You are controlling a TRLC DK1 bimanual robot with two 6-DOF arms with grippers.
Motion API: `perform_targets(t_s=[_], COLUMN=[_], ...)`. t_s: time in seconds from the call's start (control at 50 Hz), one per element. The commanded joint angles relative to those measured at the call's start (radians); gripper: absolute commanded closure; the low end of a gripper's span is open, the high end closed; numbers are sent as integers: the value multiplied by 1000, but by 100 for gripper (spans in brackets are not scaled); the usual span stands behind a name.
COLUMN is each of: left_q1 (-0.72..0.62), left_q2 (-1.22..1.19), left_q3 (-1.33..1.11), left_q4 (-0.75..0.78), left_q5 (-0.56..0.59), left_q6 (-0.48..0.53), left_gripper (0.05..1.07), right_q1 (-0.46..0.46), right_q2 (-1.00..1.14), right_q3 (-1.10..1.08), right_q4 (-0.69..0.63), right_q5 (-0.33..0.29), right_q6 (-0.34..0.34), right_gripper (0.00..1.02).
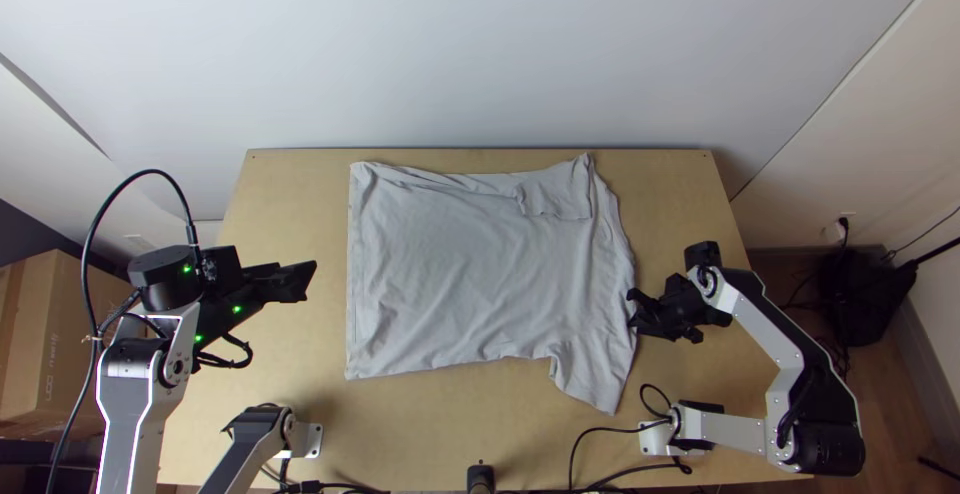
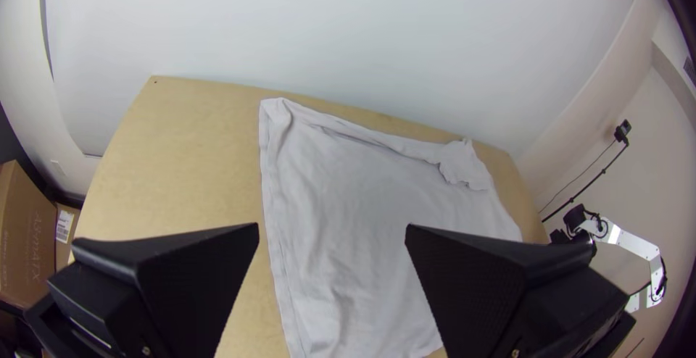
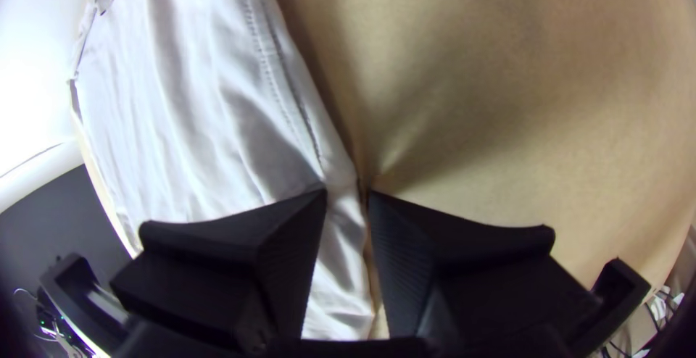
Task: Fold the t-shirt
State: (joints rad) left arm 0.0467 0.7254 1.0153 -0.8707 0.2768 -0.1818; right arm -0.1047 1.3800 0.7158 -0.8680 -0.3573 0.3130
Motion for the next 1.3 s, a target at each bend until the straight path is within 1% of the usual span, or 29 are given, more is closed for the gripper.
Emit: perform_targets(t_s=[0.0, 0.1, 0.16, 0.22, 0.28, 0.32, 0.38, 0.42, 0.44, 0.5, 0.58, 0.62, 0.7, 0.84, 0.88, 1.0, 1.08, 1.1, 1.16, 1.2, 1.28], left_q1=[24, 41, 38, 16, -31, -64, -91, -125, -145, -212, -303, -343, -403, -419, -444, -533, -558, -558, -564, -564, -567], left_q2=[-11, -3, -4, -4, -15, -37, -60, -50, -44, -1, 45, 68, 117, 223, 252, 332, 355, 362, 381, 396, 422], left_q3=[-11, -14, -15, -27, -73, -126, -188, -219, -230, -233, -277, -290, -310, -328, -330, -333, -351, -356, -366, -374, -388], left_q4=[-19, -54, -100, -202, -350, -386, -404, -441, -439, -439, -375, -376, -353, -286, -260, -212, -185, -180, -160, -145, -125], left_q5=[-2, -2, 2, 24, 44, 42, 25, -13, -39, -74, -199, -228, -231, -226, -226, -228, -223, -222, -215, -215, -215], left_q6=[25, 54, 105, 228, 400, 499, 591, 650, 660, 663, 680, 680, 685, 725, 706, 604, 599, 599, 597, 599, 605], left_gripper=[10, 10, 10, 10, 10, 10, 11, 11, 11, 11, 11, 11, 11, 11, 11, 11, 11, 12, 20, 22, 22], right_q1=[31, 42, 34, 22, 5, 2, 0, 2, 5, 8, 14, 20, 20, 20, 20, 22, 20, 20, 20, 22, 22], right_q2=[13, 2, -10, -27, -48, -61, -75, -87, -95, -108, -127, -134, -150, -167, -173, -190, -191, -191, -193, -194, -199], right_q3=[4, 10, 25, 36, 42, 45, 50, 53, 53, 56, 54, 56, 56, 51, 50, 45, 43, 43, 39, 39, 39], right_q4=[6, 4, -8, -17, -19, -19, -20, -25, -26, -29, -32, -35, -45, -52, -55, -57, -57, -57, -57, -57, -57], right_q5=[-9, -9, -9, -8, -9, -9, -9, -9, -9, -9, -9, -9, -9, -9, -8, -8, -9, -9, -9, -8, -8], right_q6=[1, 6, 8, 8, 6, 6, 6, 8, 9, 17, 28, 37, 37, 47, 47, 55, 57, 57, 57, 57, 57], right_gripper=[100, 100, 100, 100, 100, 100, 100, 100, 100, 100, 100, 100, 100, 100, 100, 100, 100, 100, 100, 100, 100])
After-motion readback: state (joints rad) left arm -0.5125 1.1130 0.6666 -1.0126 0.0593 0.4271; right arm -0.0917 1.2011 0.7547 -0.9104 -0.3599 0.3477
